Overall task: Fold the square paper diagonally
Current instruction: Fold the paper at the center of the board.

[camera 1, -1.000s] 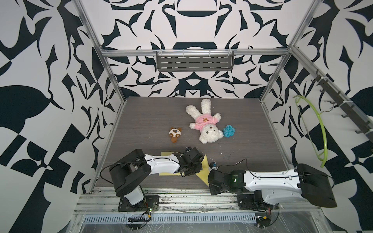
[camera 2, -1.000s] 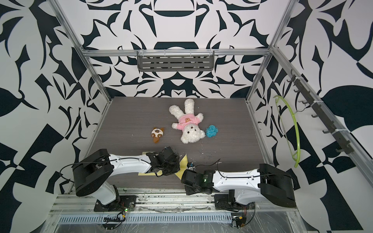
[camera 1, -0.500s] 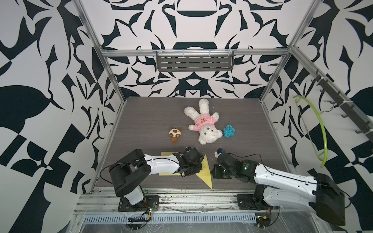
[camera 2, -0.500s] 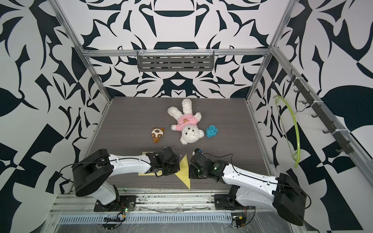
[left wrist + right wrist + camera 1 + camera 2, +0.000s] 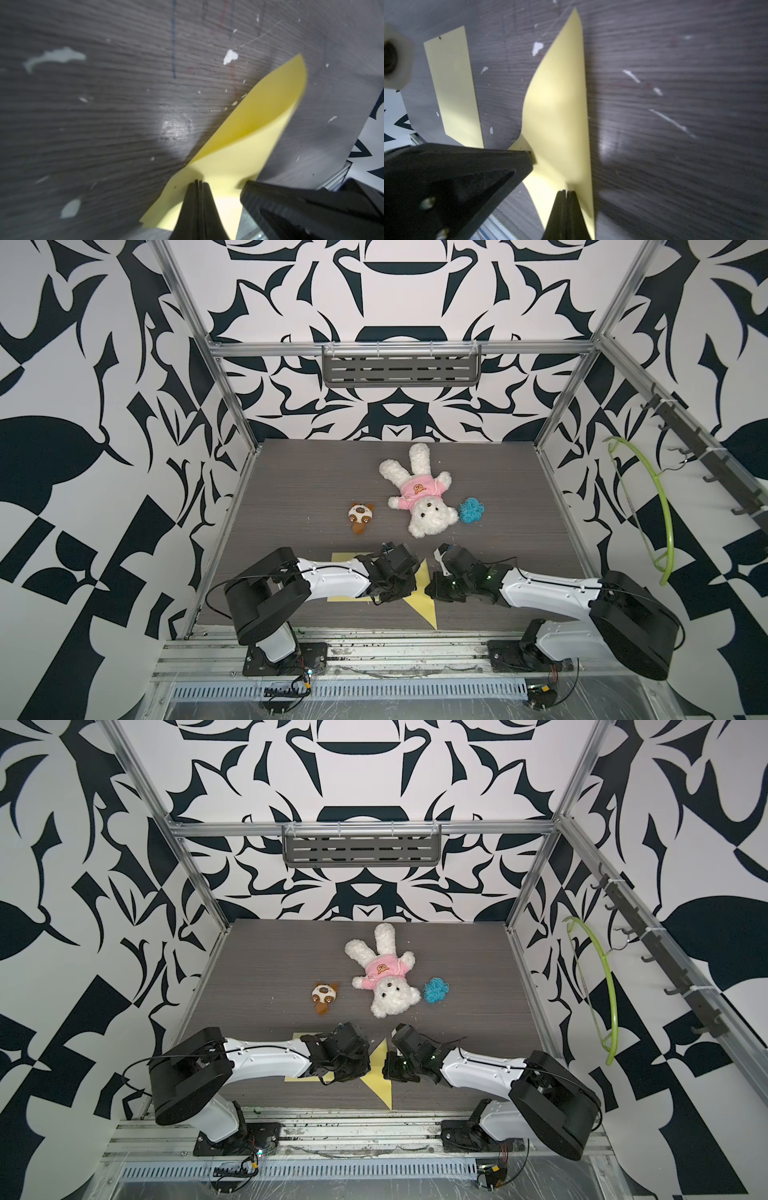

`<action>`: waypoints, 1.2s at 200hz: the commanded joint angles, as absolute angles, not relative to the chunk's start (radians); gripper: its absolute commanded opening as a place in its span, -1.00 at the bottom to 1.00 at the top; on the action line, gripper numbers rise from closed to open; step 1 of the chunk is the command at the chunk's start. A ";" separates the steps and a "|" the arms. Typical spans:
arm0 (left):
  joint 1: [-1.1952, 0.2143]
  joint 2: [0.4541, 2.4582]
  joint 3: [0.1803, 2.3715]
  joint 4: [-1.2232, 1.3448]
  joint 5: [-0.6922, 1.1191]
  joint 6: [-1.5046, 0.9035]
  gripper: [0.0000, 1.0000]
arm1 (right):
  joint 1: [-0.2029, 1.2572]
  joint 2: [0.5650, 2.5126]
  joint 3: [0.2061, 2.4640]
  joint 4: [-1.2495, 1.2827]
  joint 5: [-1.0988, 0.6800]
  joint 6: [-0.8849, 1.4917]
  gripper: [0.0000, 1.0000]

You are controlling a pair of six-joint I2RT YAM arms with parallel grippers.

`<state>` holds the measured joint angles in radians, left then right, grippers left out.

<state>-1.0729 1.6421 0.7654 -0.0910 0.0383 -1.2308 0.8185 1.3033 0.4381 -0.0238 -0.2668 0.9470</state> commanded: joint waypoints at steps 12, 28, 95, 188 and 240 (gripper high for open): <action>-1.086 1.726 0.706 -0.236 0.012 -1.223 -1.00 | 0.792 1.302 0.388 0.057 -0.282 0.952 -1.00; -1.087 1.726 0.706 -0.237 0.012 -1.223 -1.00 | 0.779 1.317 0.370 0.075 -0.290 0.955 -1.00; -1.089 1.729 0.704 -0.236 0.009 -1.224 -1.00 | 0.757 1.189 0.307 -0.039 -0.213 0.953 -1.00; -1.092 1.727 0.707 -0.238 0.007 -1.224 -1.00 | 0.735 1.064 0.392 0.038 -0.318 0.902 -1.00; -1.095 1.723 0.710 -0.243 0.003 -1.224 -1.00 | 0.735 1.224 0.411 0.127 -0.329 0.891 -1.00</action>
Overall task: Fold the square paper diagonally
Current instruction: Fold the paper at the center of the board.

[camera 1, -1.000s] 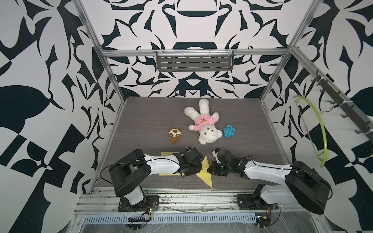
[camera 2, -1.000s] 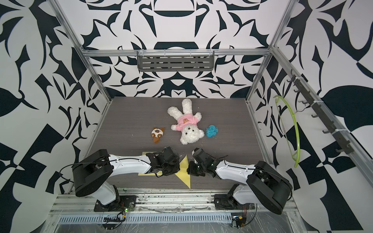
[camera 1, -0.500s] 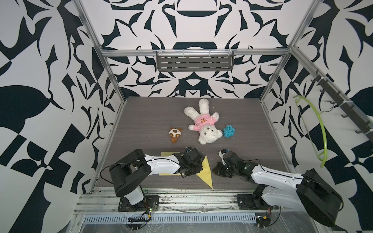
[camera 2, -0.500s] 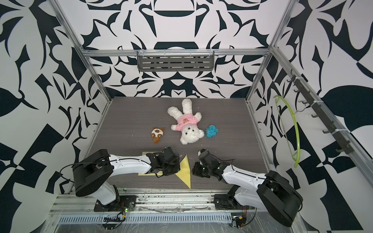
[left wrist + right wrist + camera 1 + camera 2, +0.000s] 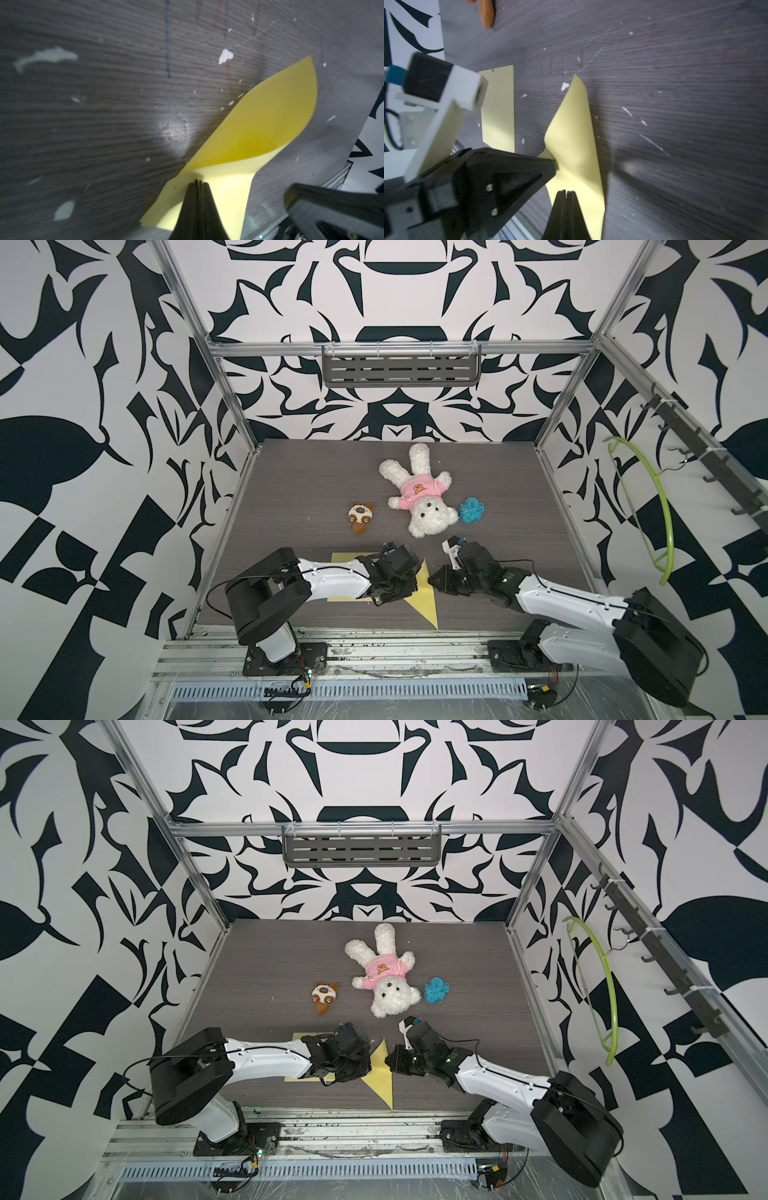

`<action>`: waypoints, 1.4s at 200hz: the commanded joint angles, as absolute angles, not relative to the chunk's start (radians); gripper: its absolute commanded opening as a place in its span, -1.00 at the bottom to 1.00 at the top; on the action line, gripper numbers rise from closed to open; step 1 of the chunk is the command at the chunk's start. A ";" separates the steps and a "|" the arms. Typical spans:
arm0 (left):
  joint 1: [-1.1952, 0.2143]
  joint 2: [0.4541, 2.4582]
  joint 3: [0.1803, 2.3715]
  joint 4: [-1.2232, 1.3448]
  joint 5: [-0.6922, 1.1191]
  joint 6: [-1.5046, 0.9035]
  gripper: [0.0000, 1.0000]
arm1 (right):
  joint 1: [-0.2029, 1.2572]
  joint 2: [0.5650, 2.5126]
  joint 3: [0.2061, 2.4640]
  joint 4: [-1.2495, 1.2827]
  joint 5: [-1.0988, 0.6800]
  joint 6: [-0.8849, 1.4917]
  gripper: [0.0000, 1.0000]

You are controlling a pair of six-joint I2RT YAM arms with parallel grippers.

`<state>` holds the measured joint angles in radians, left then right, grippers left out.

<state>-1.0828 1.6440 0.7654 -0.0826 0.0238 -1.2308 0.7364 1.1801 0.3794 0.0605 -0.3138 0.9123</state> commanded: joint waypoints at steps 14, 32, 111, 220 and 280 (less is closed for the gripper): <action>-1.094 1.723 0.711 -0.247 0.005 -1.224 -1.00 | 0.735 1.246 0.414 0.146 -0.330 0.891 -1.00; -1.097 1.726 0.713 -0.247 0.003 -1.224 -1.00 | 0.735 1.272 0.413 0.162 -0.322 0.890 -1.00; -1.099 1.725 0.710 -0.250 0.002 -1.229 -1.00 | 0.699 1.329 0.372 0.166 -0.268 0.872 -1.00; -1.107 1.730 0.710 -0.248 0.000 -1.236 -1.00 | 0.657 1.159 0.380 0.169 -0.287 0.873 -1.00; -1.108 1.733 0.714 -0.251 0.002 -1.236 -1.00 | 0.661 1.319 0.400 0.294 -0.375 0.876 -1.00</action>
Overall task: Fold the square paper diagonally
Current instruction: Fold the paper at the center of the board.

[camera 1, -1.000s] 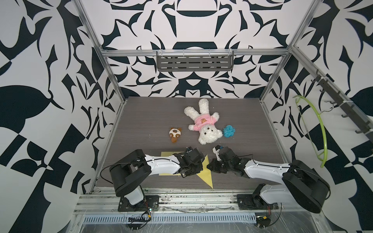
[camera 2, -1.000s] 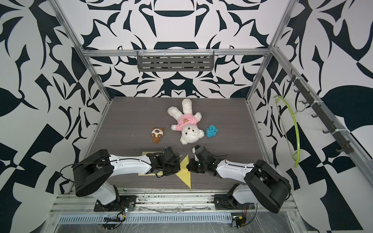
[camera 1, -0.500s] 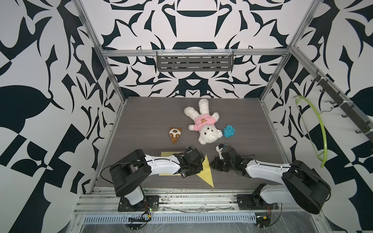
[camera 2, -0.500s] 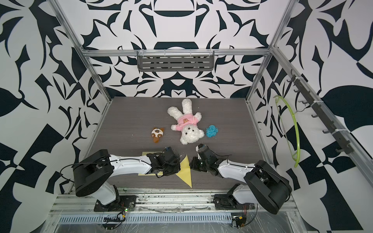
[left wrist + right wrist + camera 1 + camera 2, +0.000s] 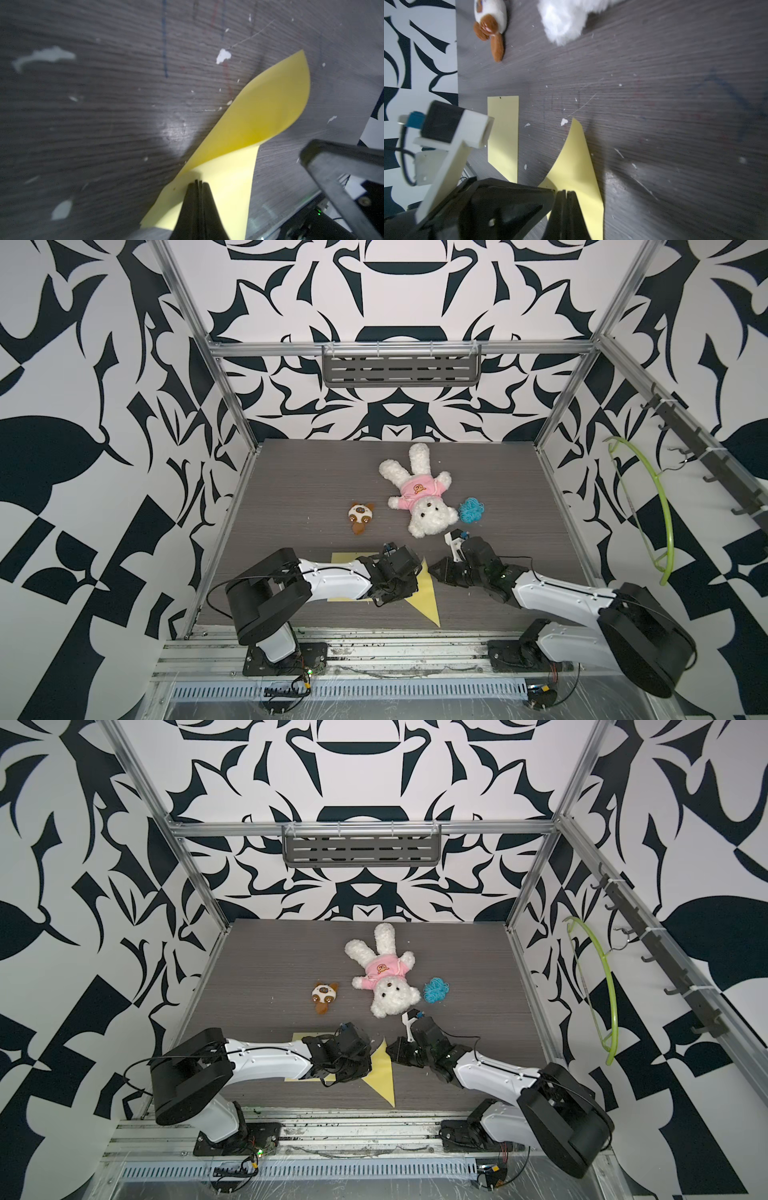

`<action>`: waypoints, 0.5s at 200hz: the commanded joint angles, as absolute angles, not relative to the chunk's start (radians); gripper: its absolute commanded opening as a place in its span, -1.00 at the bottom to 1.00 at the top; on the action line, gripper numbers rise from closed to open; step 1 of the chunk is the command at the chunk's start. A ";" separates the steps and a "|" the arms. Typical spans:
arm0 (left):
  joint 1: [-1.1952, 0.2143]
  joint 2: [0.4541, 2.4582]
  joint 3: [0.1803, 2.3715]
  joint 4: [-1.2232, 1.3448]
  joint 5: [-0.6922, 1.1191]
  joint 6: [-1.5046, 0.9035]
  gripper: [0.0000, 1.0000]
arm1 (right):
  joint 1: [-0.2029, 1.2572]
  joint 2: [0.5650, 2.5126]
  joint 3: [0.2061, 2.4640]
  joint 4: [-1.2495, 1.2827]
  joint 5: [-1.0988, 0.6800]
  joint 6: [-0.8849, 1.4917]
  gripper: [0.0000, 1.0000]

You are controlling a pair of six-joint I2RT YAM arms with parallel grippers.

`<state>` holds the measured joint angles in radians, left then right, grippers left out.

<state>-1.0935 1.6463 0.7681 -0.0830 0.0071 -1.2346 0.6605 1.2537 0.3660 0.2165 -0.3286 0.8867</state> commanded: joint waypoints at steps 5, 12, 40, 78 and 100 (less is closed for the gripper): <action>-1.109 1.732 0.715 -0.251 0.001 -1.236 -1.00 | 0.661 1.329 0.402 0.302 -0.376 0.875 -1.00; -1.109 1.732 0.715 -0.251 0.001 -1.238 -1.00 | 0.661 1.340 0.400 0.312 -0.373 0.874 -1.00; -1.111 1.733 0.713 -0.252 0.001 -1.239 -1.00 | 0.662 1.377 0.409 0.319 -0.365 0.863 -1.00; -1.111 1.733 0.712 -0.253 0.001 -1.243 -1.00 | 0.660 1.417 0.403 0.286 -0.311 0.824 -1.00; -1.112 1.736 0.711 -0.251 0.003 -1.244 -1.00 | 0.651 1.422 0.385 0.282 -0.286 0.808 -1.00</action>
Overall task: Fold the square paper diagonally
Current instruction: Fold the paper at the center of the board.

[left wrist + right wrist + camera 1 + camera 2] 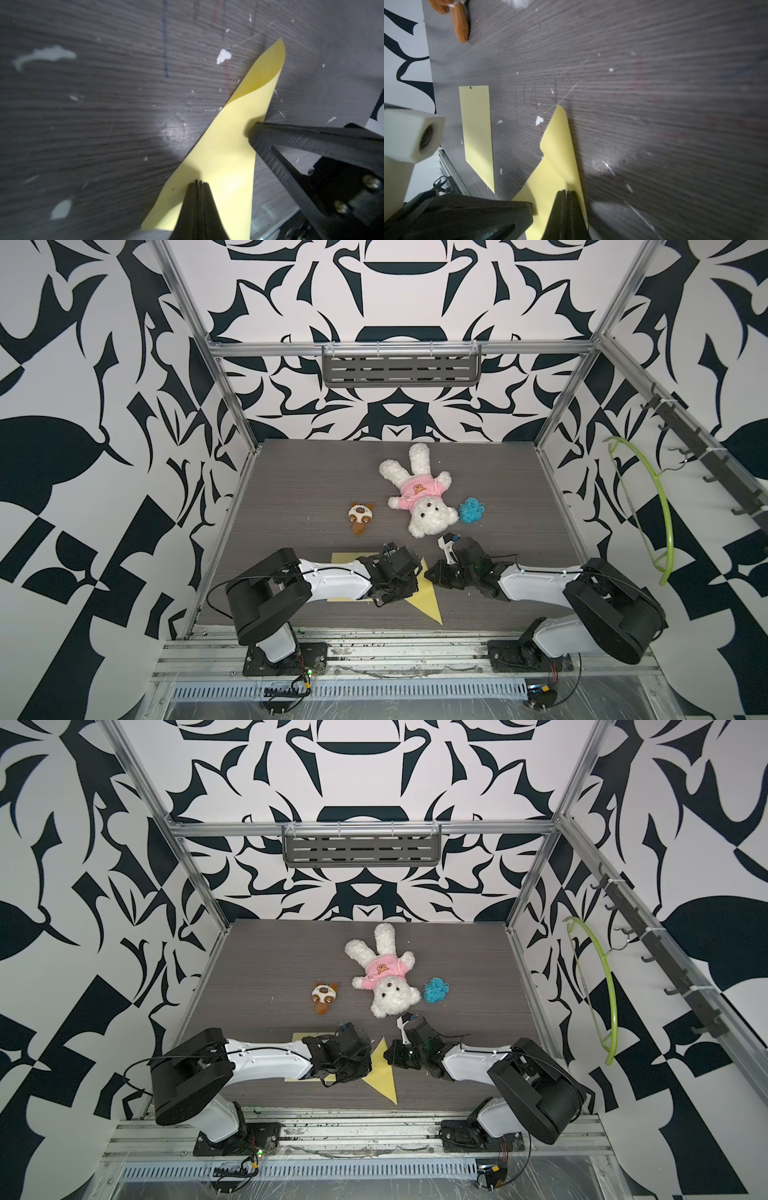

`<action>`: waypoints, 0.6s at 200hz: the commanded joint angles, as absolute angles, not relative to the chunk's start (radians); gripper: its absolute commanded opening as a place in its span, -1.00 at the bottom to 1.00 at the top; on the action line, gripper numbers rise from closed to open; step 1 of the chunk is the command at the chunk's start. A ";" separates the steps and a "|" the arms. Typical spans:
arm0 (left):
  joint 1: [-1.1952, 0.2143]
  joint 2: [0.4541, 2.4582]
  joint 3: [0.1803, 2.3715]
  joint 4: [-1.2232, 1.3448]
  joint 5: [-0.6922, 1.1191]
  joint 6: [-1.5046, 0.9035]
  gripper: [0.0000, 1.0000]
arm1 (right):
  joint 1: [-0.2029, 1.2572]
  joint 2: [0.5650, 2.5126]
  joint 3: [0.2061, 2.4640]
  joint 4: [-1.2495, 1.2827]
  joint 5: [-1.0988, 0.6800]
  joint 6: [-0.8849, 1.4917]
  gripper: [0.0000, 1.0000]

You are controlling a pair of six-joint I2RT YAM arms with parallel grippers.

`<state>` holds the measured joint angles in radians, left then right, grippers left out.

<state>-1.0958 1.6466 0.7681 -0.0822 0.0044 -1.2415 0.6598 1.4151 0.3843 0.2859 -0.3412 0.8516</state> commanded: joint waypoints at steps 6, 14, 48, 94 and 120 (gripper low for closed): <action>-1.113 1.735 0.712 -0.251 0.003 -1.243 -1.00 | 0.649 1.425 0.384 0.282 -0.282 0.807 -1.00; -1.114 1.736 0.711 -0.252 0.004 -1.243 -1.00 | 0.647 1.431 0.383 0.281 -0.281 0.807 -1.00; -1.117 1.736 0.709 -0.252 0.003 -1.247 -1.00 | 0.633 1.430 0.377 0.276 -0.250 0.810 -1.00; -1.121 1.735 0.710 -0.252 0.001 -1.249 -1.00 | 0.566 1.357 0.389 0.214 -0.215 0.790 -1.00; -1.121 1.736 0.711 -0.252 0.000 -1.247 -1.00 | 0.566 1.315 0.419 0.196 -0.261 0.776 -1.00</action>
